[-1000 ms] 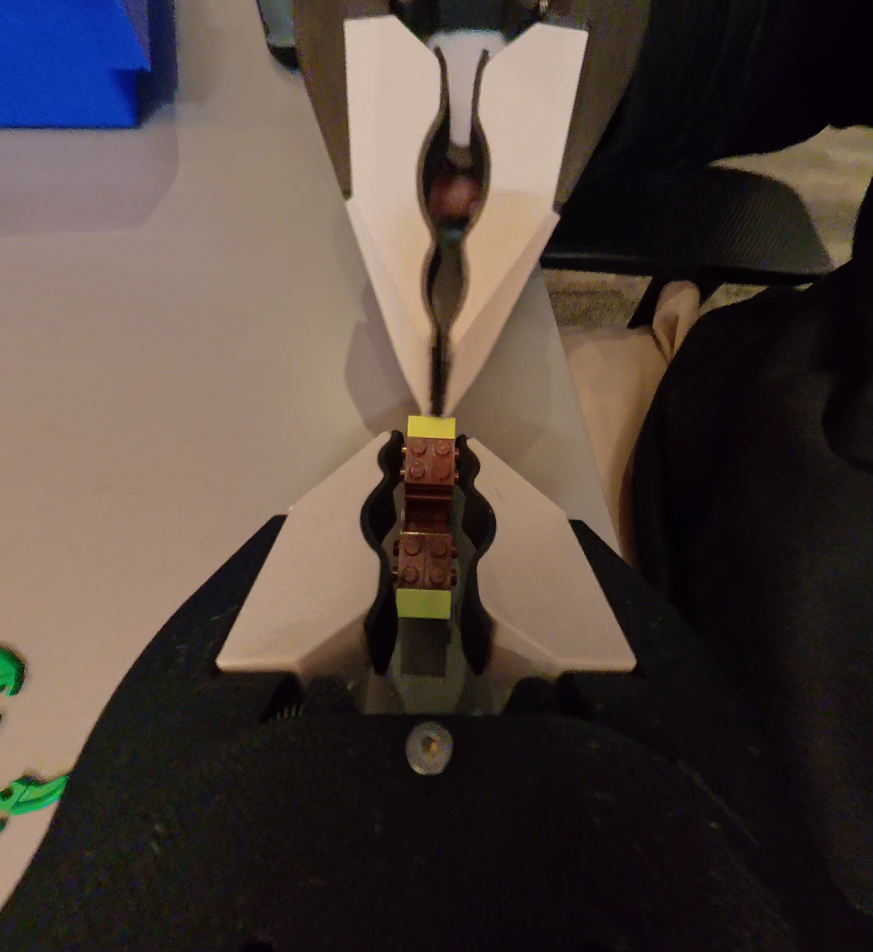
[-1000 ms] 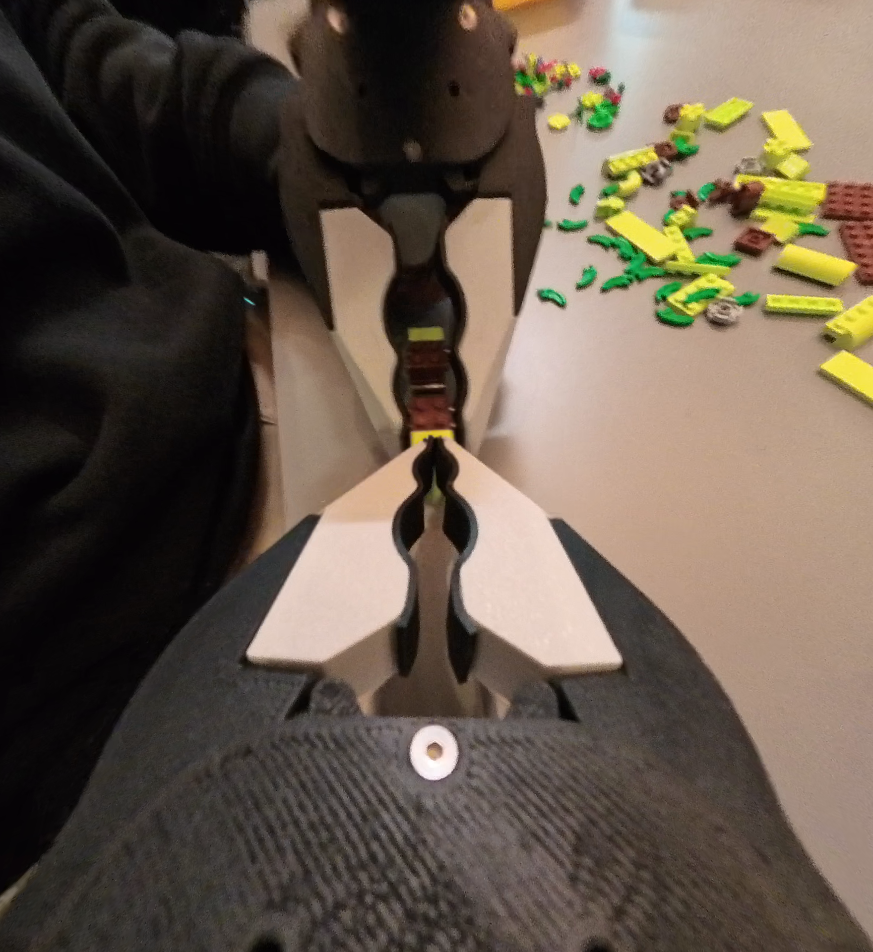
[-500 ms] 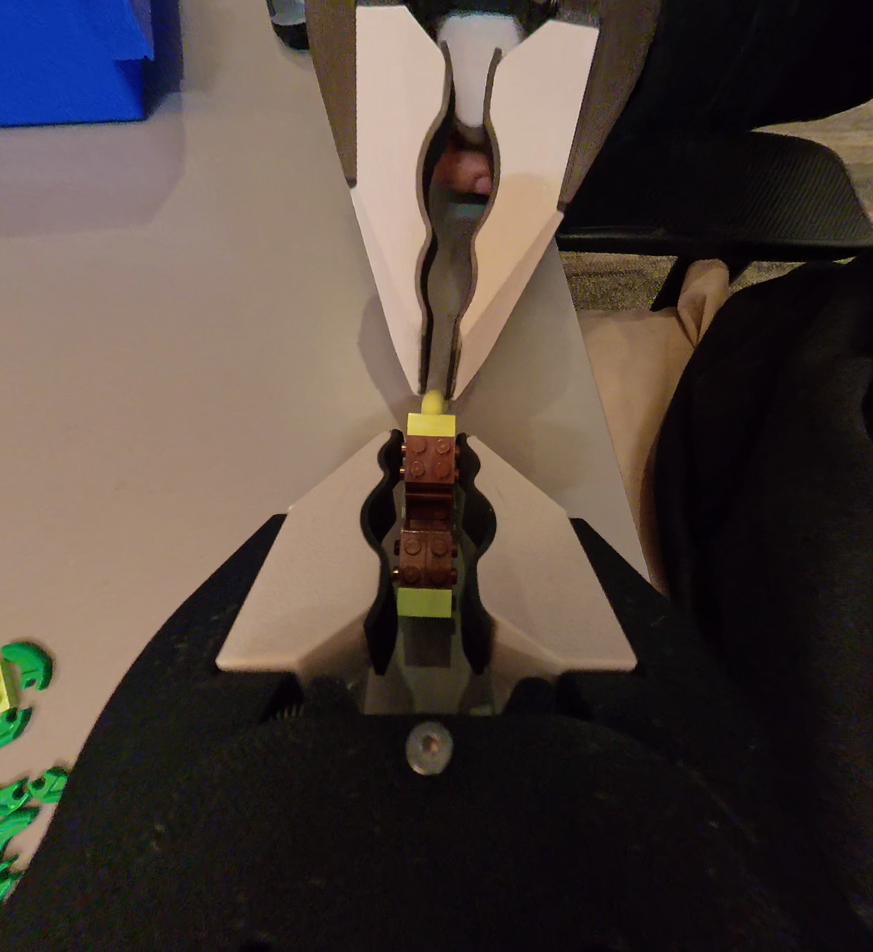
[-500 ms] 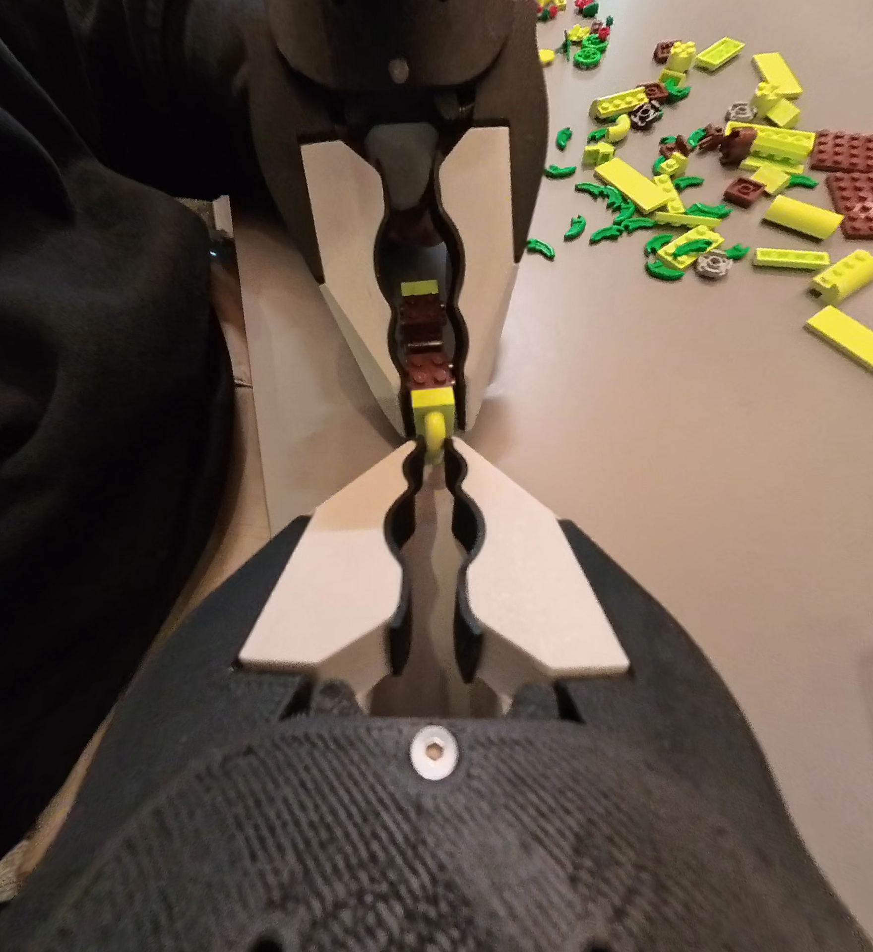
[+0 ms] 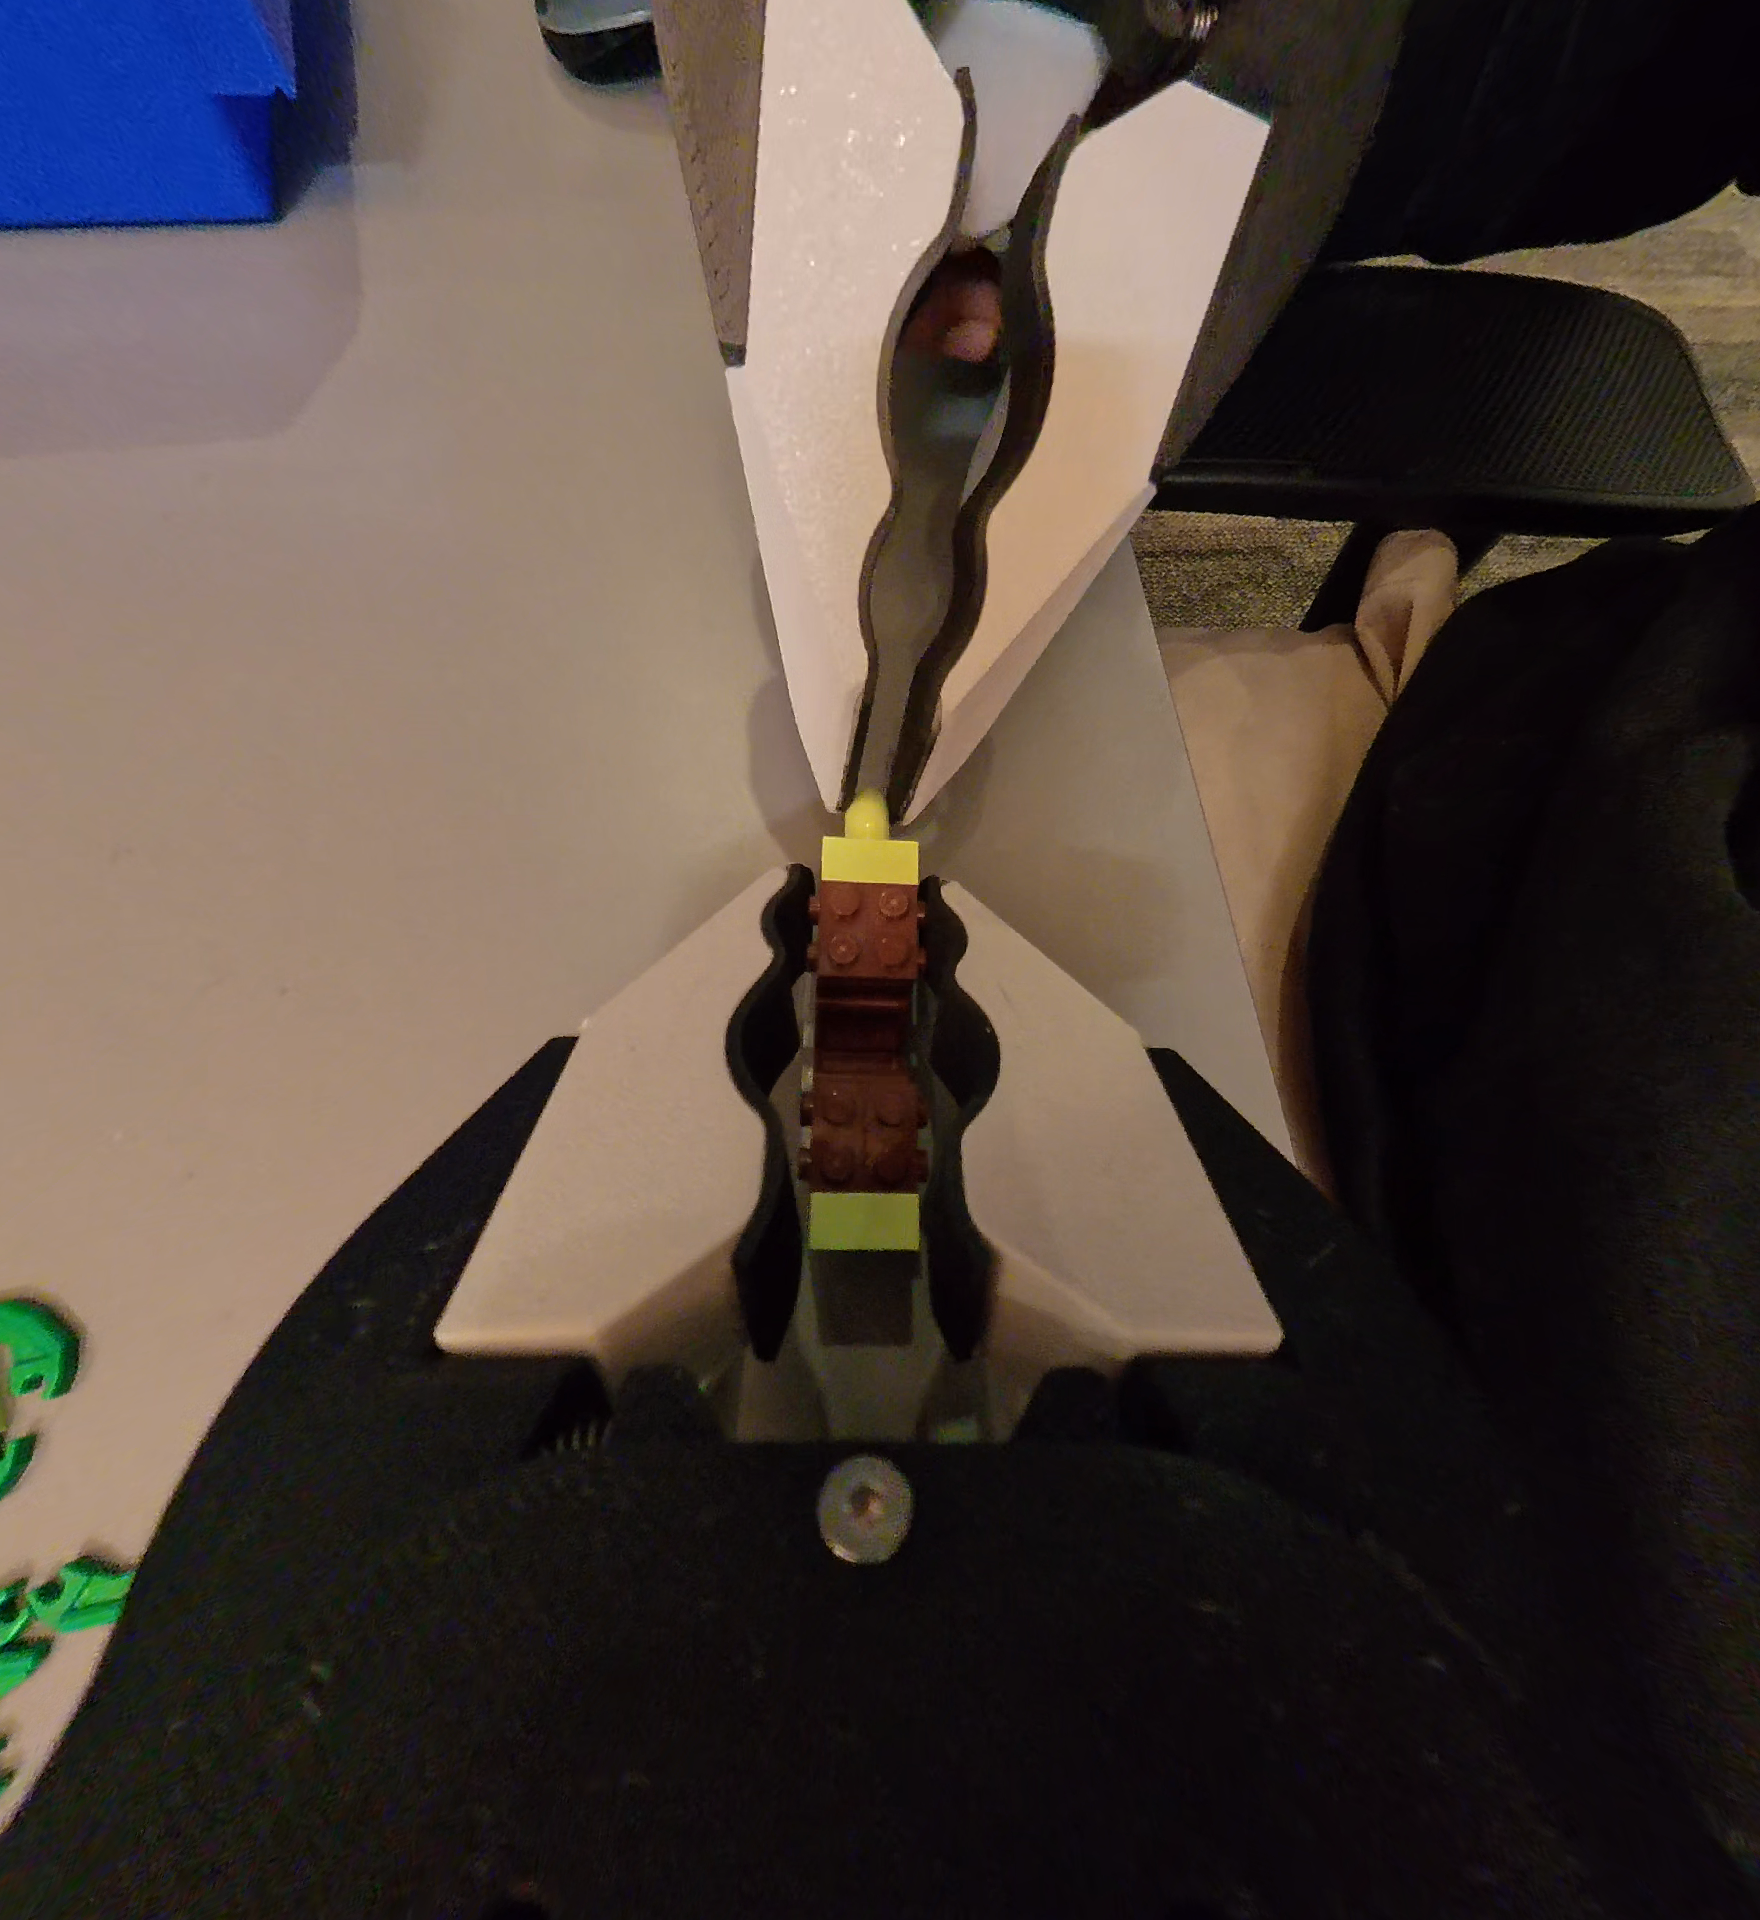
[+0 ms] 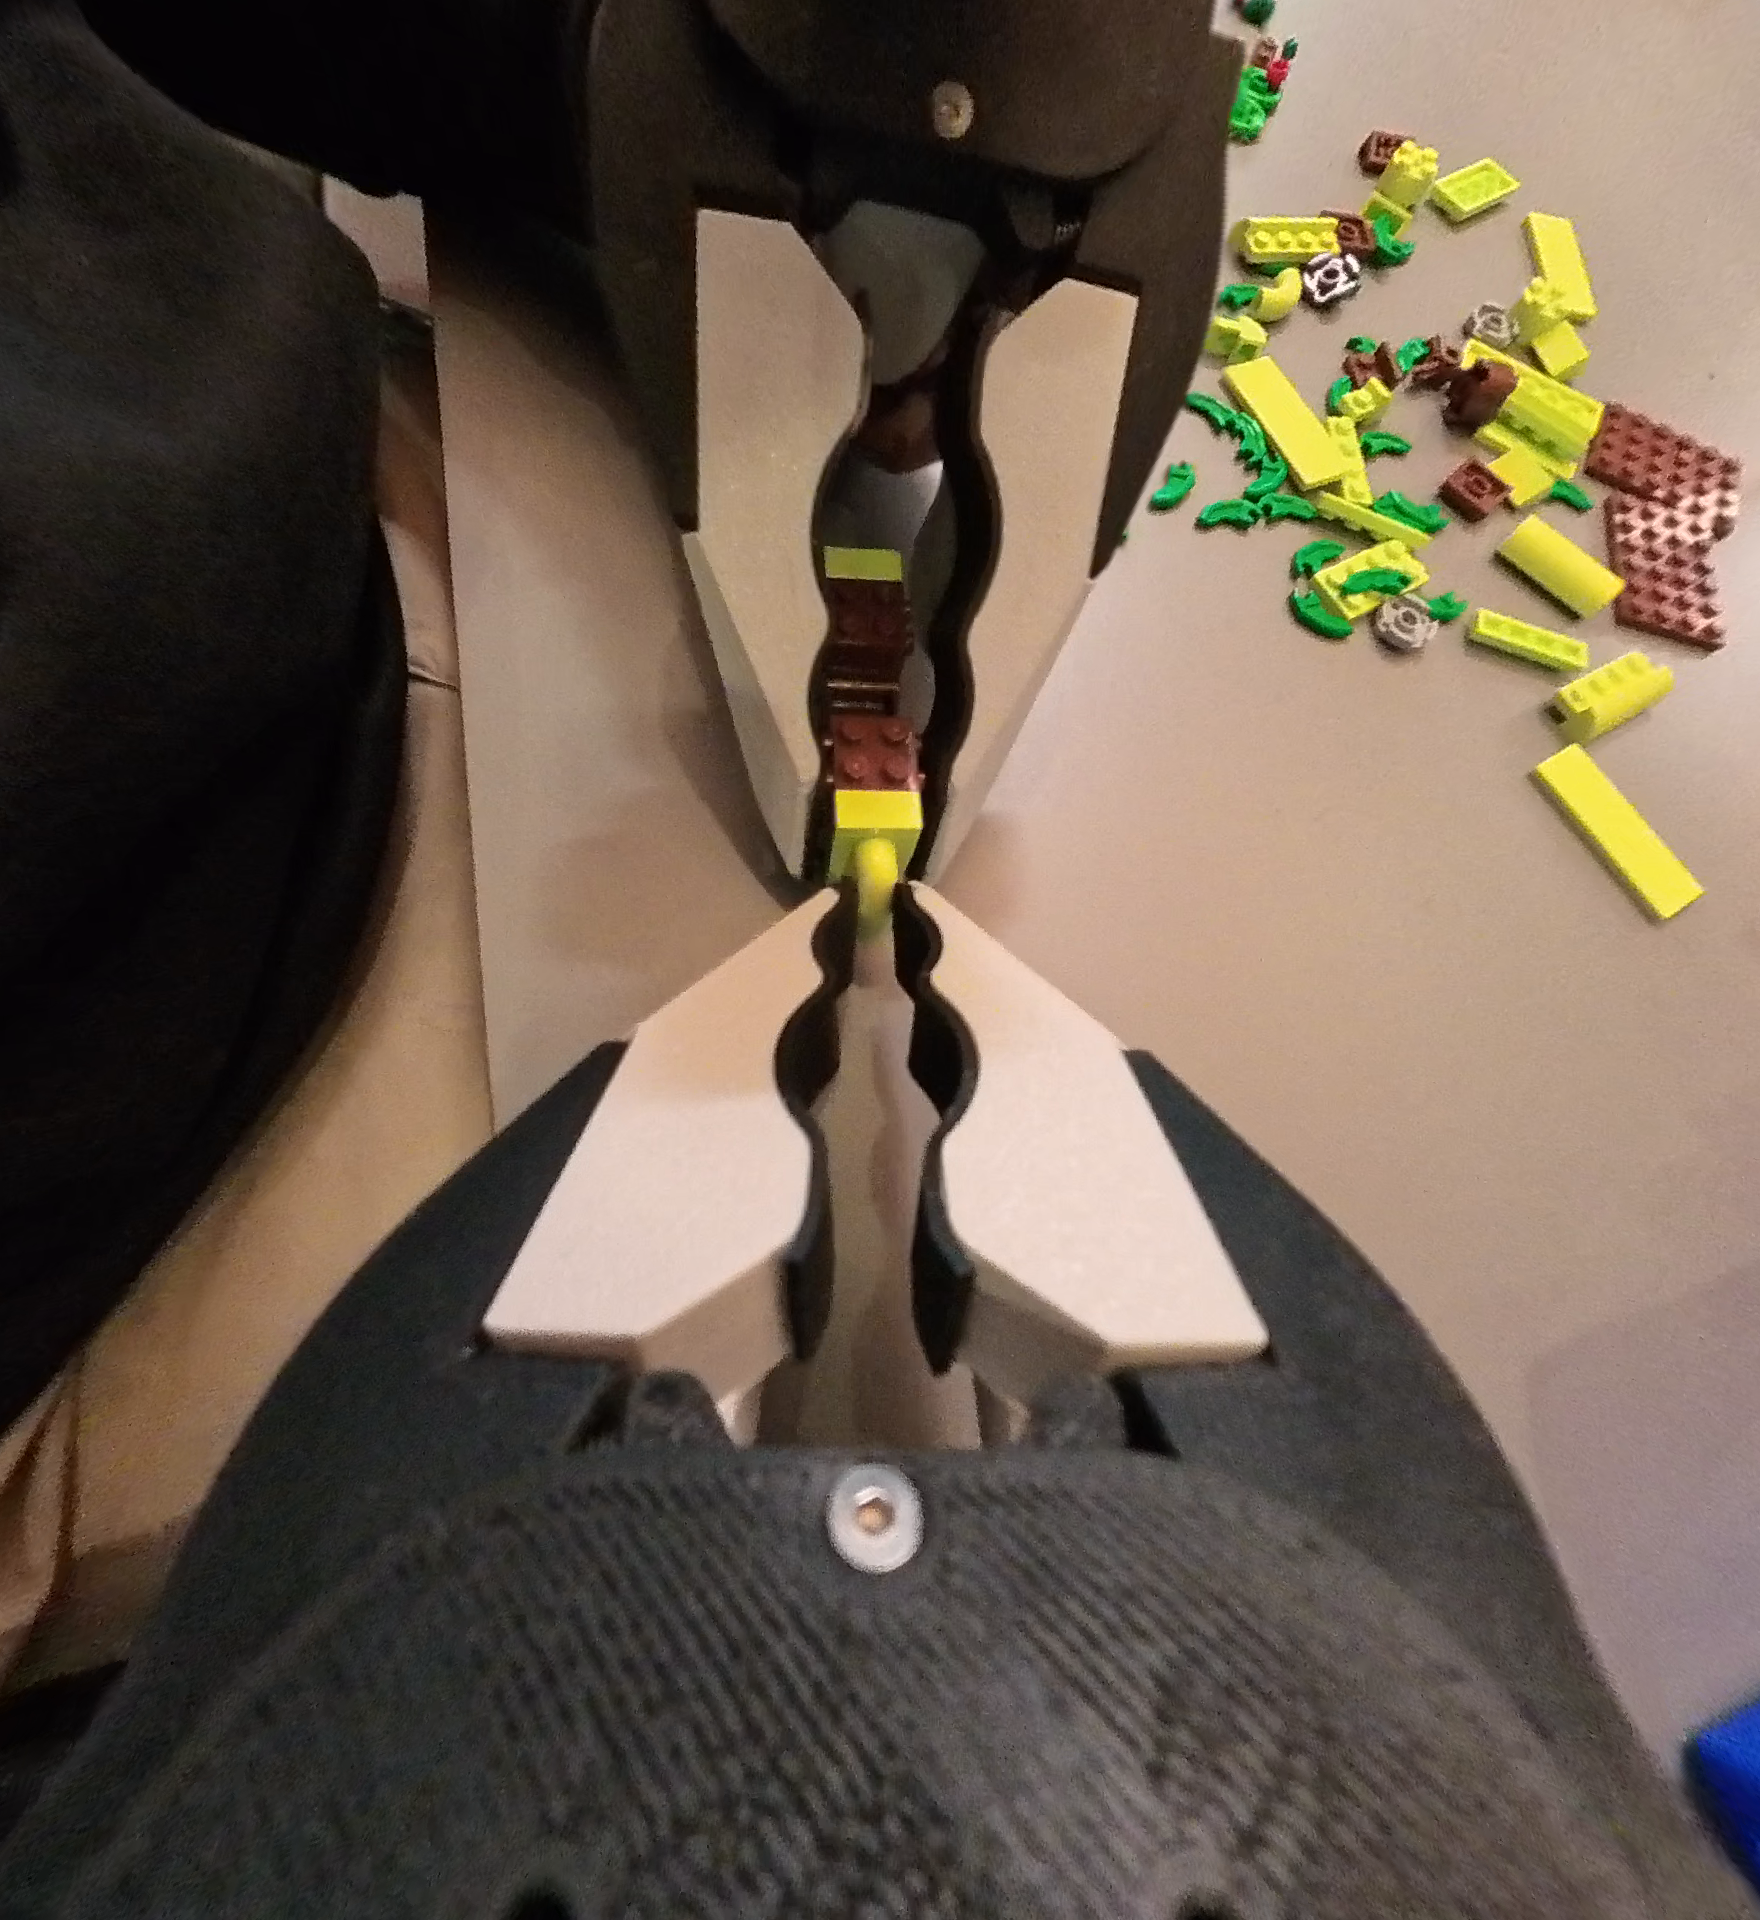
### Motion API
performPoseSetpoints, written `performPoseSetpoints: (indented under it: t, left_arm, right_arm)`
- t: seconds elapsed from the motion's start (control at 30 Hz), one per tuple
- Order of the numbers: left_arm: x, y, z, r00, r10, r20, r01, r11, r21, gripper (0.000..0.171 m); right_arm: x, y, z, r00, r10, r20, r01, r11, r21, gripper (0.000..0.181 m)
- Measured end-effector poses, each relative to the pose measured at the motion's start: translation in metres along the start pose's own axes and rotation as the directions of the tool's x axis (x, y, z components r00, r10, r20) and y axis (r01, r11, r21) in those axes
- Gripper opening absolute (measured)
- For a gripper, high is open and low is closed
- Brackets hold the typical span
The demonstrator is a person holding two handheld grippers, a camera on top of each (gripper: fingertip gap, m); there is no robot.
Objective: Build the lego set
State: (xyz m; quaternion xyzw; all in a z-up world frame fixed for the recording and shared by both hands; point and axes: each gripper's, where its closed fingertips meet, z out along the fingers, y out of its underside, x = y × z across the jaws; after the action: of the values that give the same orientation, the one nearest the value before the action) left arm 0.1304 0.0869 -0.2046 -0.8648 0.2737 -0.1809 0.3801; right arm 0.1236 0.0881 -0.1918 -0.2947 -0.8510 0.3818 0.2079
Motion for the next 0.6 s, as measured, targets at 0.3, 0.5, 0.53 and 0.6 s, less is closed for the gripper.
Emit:
performPoseSetpoints:
  t: [0.3, 0.5, 0.53, 0.6]
  left_arm:
    - [0.0, 0.0, 0.0, 1.0, 0.003, 0.005, -0.003, 1.0, 0.0, 0.017]
    - [-0.003, -0.001, 0.001, 0.999, 0.014, 0.045, -0.014, 1.0, -0.003, 0.018]
    - [-0.002, 0.0, 0.001, 0.999, 0.017, 0.047, -0.017, 1.0, -0.003, 0.018]
    - [-0.002, 0.0, 0.001, 0.999, 0.018, 0.047, -0.018, 1.0, -0.004, 0.018]
  right_arm:
    - [0.001, 0.0, 0.0, 0.997, -0.064, -0.037, 0.064, 0.998, -0.011, 0.005]
    - [0.003, 0.0, -0.011, 0.987, 0.158, 0.007, -0.158, 0.985, 0.064, 0.022]
    - [0.003, 0.0, -0.013, 0.981, 0.193, 0.019, -0.193, 0.978, 0.079, 0.022]
    - [0.001, 0.003, -0.013, 0.968, 0.248, 0.043, -0.251, 0.964, 0.09, 0.022]
